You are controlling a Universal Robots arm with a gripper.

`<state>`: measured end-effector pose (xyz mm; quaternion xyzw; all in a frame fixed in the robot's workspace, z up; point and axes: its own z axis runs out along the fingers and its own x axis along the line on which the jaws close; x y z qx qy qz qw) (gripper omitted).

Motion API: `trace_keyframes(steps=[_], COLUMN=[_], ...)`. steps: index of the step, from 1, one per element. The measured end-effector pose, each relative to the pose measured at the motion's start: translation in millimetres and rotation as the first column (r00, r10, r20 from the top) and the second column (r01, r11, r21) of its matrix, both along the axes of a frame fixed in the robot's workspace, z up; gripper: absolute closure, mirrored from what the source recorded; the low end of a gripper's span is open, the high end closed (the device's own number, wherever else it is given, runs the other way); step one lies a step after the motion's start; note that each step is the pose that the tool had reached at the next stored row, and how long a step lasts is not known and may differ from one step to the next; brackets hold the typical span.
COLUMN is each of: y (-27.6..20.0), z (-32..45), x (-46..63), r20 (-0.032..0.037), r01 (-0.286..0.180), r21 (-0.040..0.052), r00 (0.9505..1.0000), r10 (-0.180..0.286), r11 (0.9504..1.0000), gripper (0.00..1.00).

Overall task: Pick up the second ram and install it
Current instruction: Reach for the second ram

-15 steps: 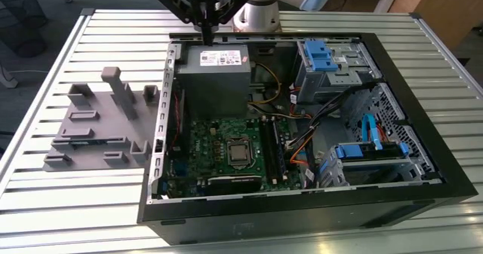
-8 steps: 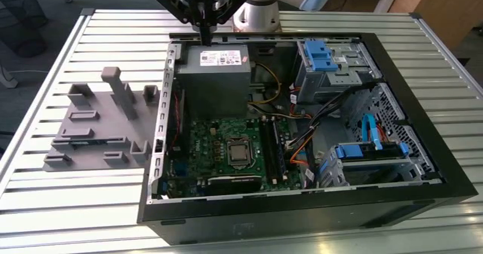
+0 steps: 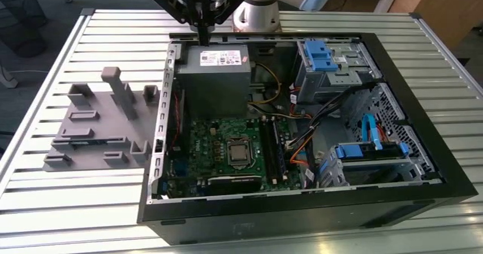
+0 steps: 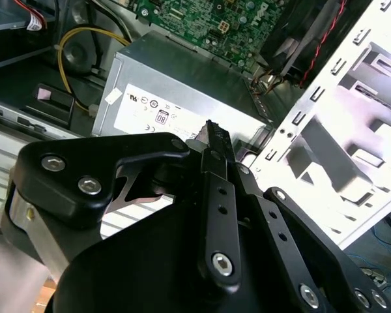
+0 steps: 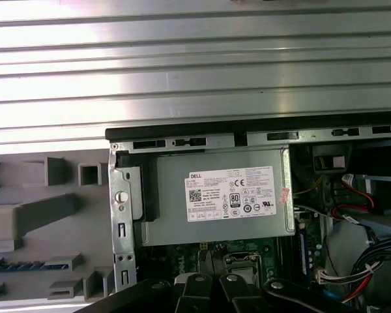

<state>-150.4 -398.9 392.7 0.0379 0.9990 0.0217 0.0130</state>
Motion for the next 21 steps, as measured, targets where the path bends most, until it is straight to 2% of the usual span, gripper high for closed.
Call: trace_keyframes(steps=[21], y=[0.0], z=[-0.4], x=[-6.8], r20=[0.0], r01=[0.0], r21=[0.0], r00=[1.0], r10=[0.0], r11=[1.0], gripper=[0.89])
